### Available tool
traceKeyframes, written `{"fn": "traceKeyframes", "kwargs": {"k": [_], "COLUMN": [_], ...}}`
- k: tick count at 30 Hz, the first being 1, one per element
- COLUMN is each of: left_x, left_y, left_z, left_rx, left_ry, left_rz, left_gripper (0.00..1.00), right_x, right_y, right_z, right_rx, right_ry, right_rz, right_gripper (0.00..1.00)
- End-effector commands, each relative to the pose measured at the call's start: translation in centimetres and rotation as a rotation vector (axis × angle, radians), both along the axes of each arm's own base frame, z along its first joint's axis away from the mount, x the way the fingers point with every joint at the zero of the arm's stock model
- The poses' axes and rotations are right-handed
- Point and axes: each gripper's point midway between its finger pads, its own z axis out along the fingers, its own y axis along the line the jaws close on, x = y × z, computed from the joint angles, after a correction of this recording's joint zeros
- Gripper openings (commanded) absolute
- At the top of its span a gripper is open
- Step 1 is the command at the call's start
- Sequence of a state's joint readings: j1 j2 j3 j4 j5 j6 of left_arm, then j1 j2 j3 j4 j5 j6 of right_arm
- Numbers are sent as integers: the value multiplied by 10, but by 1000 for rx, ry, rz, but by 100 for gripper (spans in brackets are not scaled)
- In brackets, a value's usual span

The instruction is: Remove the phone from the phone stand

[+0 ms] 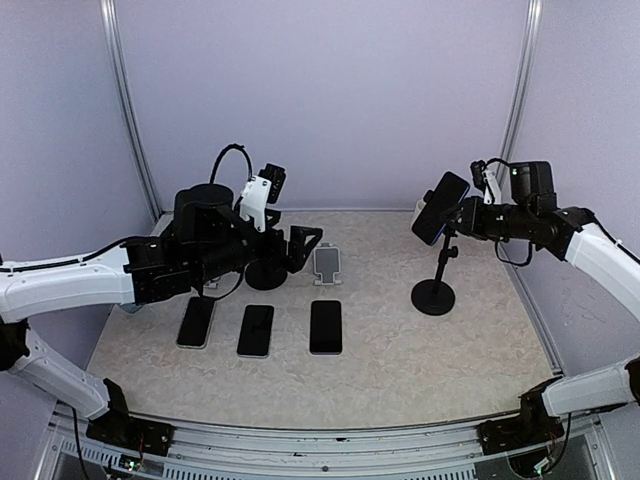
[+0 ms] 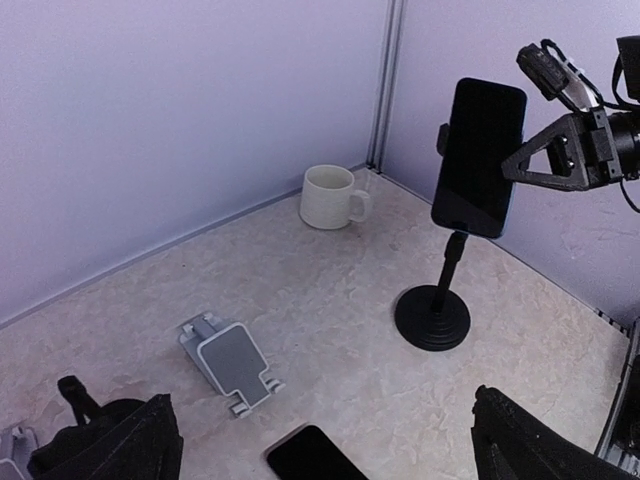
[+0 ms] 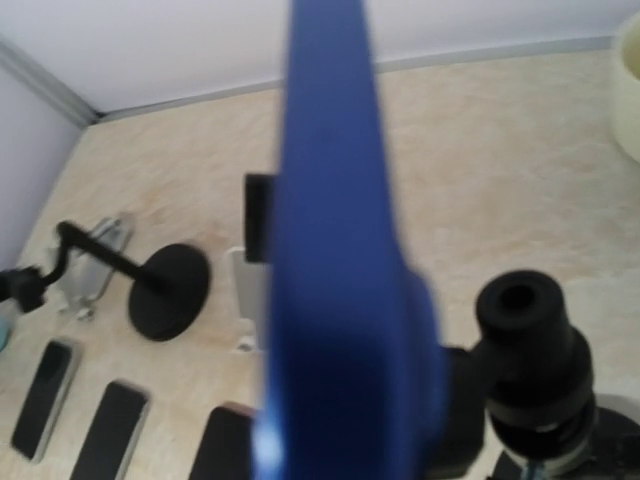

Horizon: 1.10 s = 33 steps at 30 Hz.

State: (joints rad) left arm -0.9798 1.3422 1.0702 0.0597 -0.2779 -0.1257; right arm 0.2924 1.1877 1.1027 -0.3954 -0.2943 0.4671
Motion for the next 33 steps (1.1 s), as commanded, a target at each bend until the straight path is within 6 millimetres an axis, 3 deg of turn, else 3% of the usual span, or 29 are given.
{"fn": "traceKeyframes", "kwargs": {"k": [1, 9, 14, 24, 33], "left_x": [-14, -27, -26, -20, -19], "left_y": [-43, -115, -143, -169, -183], "left_z": [2, -19, -29, -46, -60], "left_rx": [-18, 16, 31, 88, 130], "left_ry": [31, 85, 114, 159, 178], "left_rz": [-145, -264, -291, -312, -319], "left_gripper": [98, 98, 99, 99, 99], "right_x": [-21, -48, -66, -88, -98], "right_y": [25, 48, 64, 89, 98], "right_z": [66, 63, 72, 61, 51], "right_rx": [114, 188, 245, 249, 219], "right_ry": [-252, -252, -249, -214, -212], "right_rz": [171, 311, 387, 491, 536], "right_gripper": [0, 0, 0, 0, 0]}}
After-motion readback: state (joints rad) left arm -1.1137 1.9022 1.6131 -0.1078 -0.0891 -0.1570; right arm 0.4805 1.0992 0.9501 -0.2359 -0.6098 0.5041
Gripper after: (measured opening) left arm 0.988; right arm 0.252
